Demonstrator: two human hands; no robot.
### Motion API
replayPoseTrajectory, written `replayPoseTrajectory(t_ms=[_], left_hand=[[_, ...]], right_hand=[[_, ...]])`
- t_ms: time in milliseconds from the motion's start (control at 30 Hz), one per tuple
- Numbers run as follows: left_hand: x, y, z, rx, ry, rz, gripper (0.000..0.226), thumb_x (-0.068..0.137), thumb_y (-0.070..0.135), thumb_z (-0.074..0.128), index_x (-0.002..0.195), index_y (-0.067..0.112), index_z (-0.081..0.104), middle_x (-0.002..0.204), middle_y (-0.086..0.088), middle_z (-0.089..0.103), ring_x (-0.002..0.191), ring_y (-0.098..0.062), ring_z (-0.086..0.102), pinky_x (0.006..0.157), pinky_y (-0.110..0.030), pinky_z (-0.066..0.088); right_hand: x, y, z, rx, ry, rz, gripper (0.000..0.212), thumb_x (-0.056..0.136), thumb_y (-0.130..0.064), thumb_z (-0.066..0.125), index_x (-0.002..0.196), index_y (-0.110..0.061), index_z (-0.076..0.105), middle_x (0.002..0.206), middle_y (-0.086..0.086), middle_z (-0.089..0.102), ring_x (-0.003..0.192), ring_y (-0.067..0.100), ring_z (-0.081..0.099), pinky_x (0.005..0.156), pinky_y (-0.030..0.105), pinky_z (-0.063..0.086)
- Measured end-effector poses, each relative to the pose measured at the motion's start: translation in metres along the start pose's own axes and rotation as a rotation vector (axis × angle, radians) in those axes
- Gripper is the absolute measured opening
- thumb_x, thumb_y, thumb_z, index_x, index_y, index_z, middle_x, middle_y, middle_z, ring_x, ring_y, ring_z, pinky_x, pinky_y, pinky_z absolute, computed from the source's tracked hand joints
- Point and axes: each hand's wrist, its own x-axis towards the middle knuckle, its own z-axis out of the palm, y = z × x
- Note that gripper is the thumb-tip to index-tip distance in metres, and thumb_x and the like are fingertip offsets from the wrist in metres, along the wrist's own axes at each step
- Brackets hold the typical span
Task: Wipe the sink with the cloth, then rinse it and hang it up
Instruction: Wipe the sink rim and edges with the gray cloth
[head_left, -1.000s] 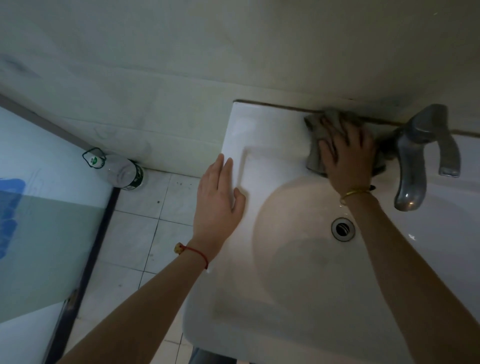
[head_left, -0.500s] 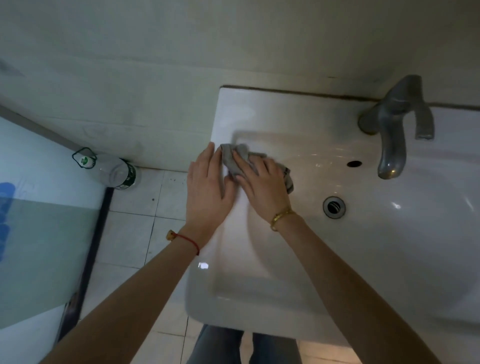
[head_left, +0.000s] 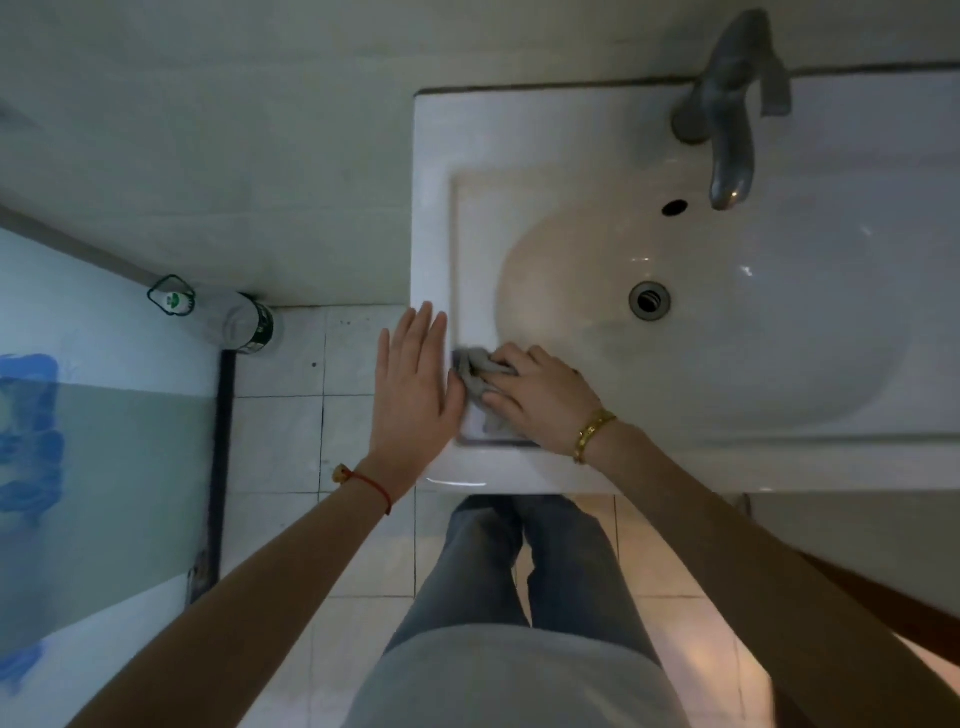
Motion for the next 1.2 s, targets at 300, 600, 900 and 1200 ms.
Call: replayPoseTrajectory(t_ms=[300, 600, 900, 1200], left_hand=[[-0.048, 0.052, 0.016, -0.032, -0.073, 0.093, 0.046, 0.099, 0.027, 0.035, 0.138, 0.009, 0.051, 0.143, -0.008, 0.053, 0.142, -0.024, 0.038, 0.125, -0.048, 0.011], [-0.065, 0.115, 0.049, -0.047, -0.054, 0.005, 0.037, 0.096, 0.025, 0.041, 0.118, 0.008, 0.065, 0.125, -0.009, 0.065, 0.125, -0.025, 0.053, 0.120, -0.049, 0.023], [-0.064, 0.154, 0.070, -0.057, 0.060, -0.123, 0.028, 0.092, 0.022, 0.046, 0.103, 0.010, 0.069, 0.103, -0.004, 0.070, 0.108, -0.022, 0.059, 0.114, -0.042, 0.031], [-0.061, 0.156, 0.078, -0.012, 0.118, -0.137, 0.021, 0.090, 0.024, 0.049, 0.094, 0.014, 0.067, 0.094, 0.001, 0.068, 0.099, -0.019, 0.059, 0.118, -0.037, 0.023]], right_hand=[[-0.093, 0.000, 0.022, -0.161, 0.138, 0.168, 0.043, 0.092, -0.056, 0.038, 0.114, -0.033, 0.066, 0.098, -0.004, 0.063, 0.087, 0.024, 0.052, 0.074, 0.037, 0.036], [-0.170, 0.083, 0.006, -0.258, 0.336, 0.482, 0.041, 0.089, -0.051, 0.046, 0.105, -0.021, 0.068, 0.093, 0.001, 0.065, 0.094, 0.028, 0.051, 0.076, 0.037, 0.035], [-0.226, 0.160, -0.022, -0.358, 0.239, 0.348, 0.046, 0.093, -0.056, 0.041, 0.121, -0.025, 0.060, 0.101, 0.003, 0.064, 0.090, 0.029, 0.053, 0.075, 0.036, 0.039], [-0.181, 0.104, -0.005, -0.218, 0.218, 0.274, 0.045, 0.095, -0.055, 0.029, 0.110, -0.029, 0.062, 0.100, -0.006, 0.061, 0.092, 0.019, 0.048, 0.082, 0.037, 0.037]])
